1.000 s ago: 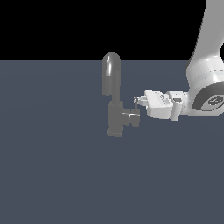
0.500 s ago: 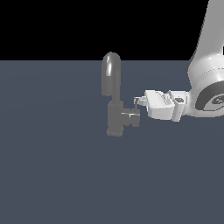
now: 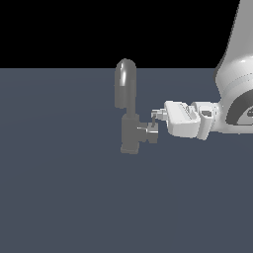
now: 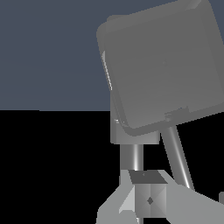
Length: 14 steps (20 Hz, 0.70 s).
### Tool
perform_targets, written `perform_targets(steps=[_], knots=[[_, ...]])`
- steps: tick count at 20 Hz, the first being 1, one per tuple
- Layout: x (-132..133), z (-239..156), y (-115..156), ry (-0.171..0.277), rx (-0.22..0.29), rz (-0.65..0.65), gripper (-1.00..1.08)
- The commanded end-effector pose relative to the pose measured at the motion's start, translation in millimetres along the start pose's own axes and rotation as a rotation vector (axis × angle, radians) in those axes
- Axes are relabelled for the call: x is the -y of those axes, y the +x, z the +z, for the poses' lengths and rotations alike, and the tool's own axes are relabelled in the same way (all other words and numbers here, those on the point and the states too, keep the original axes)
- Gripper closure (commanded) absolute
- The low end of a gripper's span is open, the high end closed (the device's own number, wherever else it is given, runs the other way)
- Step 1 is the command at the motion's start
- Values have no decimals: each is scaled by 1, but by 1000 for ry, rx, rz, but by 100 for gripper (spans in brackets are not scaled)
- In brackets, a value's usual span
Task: Turn on the faucet by rotating a designated handle.
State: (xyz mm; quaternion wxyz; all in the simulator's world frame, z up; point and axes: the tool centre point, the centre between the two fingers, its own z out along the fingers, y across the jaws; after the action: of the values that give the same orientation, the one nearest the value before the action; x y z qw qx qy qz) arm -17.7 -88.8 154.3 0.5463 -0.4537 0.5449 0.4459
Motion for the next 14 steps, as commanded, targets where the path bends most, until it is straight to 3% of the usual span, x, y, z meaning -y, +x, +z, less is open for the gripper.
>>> perform_targets(steps=[1,3,14], knots=[[-13,0,-1,-6,6,11,108],[-5,0,-3,-2,1,-2,108],[-52,0,22,-6,5,8,108]])
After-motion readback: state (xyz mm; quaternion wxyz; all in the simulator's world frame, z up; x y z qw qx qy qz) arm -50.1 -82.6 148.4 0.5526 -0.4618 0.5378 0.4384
